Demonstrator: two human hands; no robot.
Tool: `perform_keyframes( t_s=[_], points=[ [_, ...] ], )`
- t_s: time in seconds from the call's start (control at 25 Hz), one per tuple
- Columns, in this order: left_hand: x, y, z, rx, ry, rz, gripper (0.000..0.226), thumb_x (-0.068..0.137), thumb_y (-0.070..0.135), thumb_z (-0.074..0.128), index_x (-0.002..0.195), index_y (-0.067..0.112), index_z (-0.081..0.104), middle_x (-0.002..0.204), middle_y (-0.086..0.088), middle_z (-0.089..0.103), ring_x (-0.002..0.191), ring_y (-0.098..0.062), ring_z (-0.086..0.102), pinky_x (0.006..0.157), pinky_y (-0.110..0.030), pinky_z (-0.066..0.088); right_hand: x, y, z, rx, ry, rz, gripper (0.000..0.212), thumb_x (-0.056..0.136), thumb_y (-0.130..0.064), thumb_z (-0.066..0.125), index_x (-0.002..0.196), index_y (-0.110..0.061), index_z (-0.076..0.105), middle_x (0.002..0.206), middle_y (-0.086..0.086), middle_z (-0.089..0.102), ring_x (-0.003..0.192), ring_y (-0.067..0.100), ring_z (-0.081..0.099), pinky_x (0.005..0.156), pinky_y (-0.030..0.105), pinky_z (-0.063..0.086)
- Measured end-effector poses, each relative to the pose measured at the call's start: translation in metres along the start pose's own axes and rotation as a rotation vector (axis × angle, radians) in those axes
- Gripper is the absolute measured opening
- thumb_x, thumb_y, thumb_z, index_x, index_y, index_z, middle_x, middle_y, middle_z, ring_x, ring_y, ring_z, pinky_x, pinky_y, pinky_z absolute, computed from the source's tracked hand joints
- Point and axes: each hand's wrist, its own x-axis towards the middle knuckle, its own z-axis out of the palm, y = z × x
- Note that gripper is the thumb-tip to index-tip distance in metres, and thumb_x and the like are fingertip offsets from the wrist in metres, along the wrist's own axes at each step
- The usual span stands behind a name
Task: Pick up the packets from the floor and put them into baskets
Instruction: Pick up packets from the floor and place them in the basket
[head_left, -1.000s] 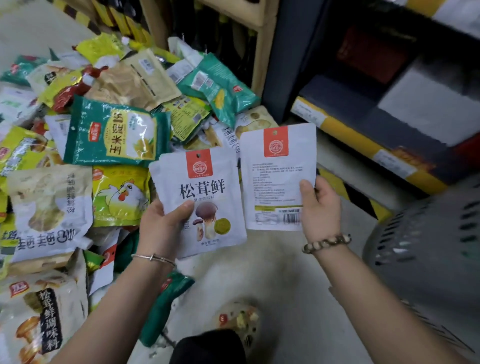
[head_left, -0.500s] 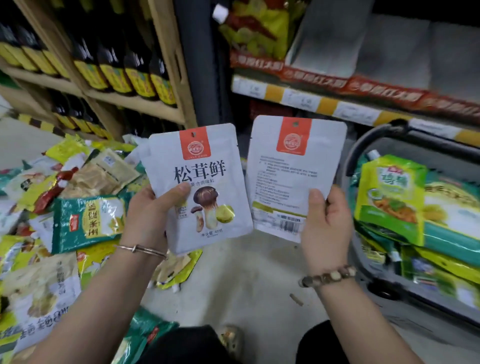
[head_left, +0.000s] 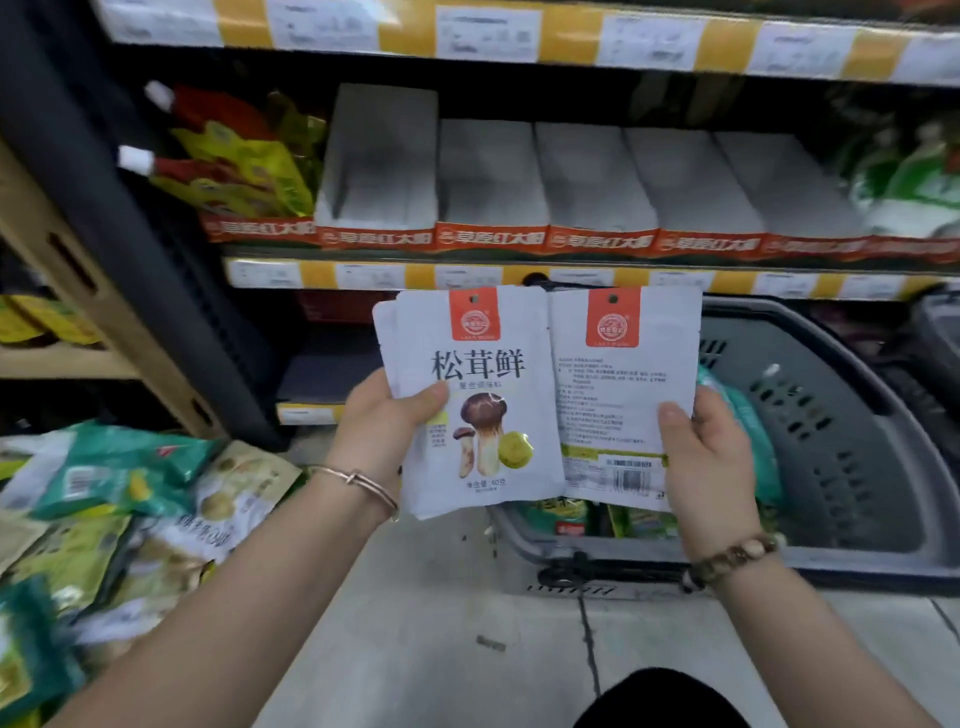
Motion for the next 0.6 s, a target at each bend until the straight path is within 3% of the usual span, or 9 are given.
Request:
perform_keyframes(
  t_s=[0.08,0.12,0.2,0.32,0.4,0.48,0.6],
  points=[
    [0.012,-0.008,0.022,0.041,-0.053,-0.05,0.02,0.086,-0.002,0.058,0.089,0.016,0.067,0.084,-0.001,0.074,0.07,-0.019,0.071,0.058,-0.031,0.057,0.018,0.008,-0.025,-0.092,-0.028,0.081,0.025,0.096,-0.01,0.045,0.088,-0.028,0.061,0.089,-0.015,0.068,0.088,0.009,0.065,0.074,0.025,0.054],
    [0.017,-0.012,0.031,0.052,-0.078,-0.082,0.02,0.086,-0.003,0.059,0.089,0.015,0.067,0.082,-0.002,0.074,0.069,-0.02,0.07,0.058,-0.032,0.057,0.029,0.012,-0.038,-0.141,-0.067,0.13,0.024,0.096,-0.011,0.045,0.09,-0.026,0.062,0.094,-0.007,0.069,0.093,0.022,0.065,0.081,0.038,0.055],
    [0.029,-0.018,0.051,0.091,-0.122,-0.142,0.018,0.084,-0.004,0.06,0.088,0.013,0.067,0.081,-0.004,0.073,0.068,-0.021,0.07,0.059,-0.033,0.057,0.05,0.02,-0.063,-0.21,-0.138,0.212,0.023,0.095,-0.011,0.046,0.093,-0.026,0.064,0.099,0.002,0.07,0.097,0.039,0.061,0.087,0.055,0.049],
    [0.053,-0.028,0.077,0.296,-0.232,-0.14,0.018,0.081,-0.003,0.066,0.089,0.013,0.066,0.091,-0.008,0.07,0.069,-0.018,0.066,0.058,-0.028,0.054,0.078,0.03,-0.096,-0.264,-0.129,0.249,0.025,0.094,-0.008,0.049,0.088,-0.027,0.065,0.096,-0.004,0.069,0.088,0.02,0.065,0.079,0.037,0.051],
    [0.07,-0.036,0.092,0.585,-0.345,-0.088,0.019,0.079,0.001,0.07,0.095,0.01,0.066,0.097,-0.009,0.068,0.077,-0.02,0.065,0.063,-0.026,0.052,0.091,0.037,-0.115,-0.3,-0.134,0.257,0.02,0.092,-0.004,0.051,0.087,-0.017,0.066,0.089,0.002,0.068,0.076,0.014,0.063,0.07,0.028,0.047],
    [0.086,-0.047,0.106,0.991,-0.48,0.006,0.024,0.076,0.008,0.074,0.098,0.004,0.066,0.095,-0.01,0.065,0.087,-0.025,0.062,0.072,-0.028,0.048,0.1,0.048,-0.131,-0.457,-0.231,0.254,0.015,0.091,-0.003,0.053,0.086,-0.007,0.066,0.08,0.011,0.067,0.074,0.02,0.059,0.071,0.029,0.044],
    [0.098,-0.06,0.119,1.428,-0.604,0.062,0.024,0.072,0.02,0.078,0.085,0.01,0.06,0.086,-0.004,0.058,0.079,-0.021,0.056,0.067,-0.025,0.042,0.106,0.053,-0.145,-0.678,-0.353,0.237,0.02,0.09,-0.006,0.055,0.077,-0.016,0.067,0.075,0.006,0.067,0.072,0.019,0.058,0.067,0.026,0.043]
  ],
)
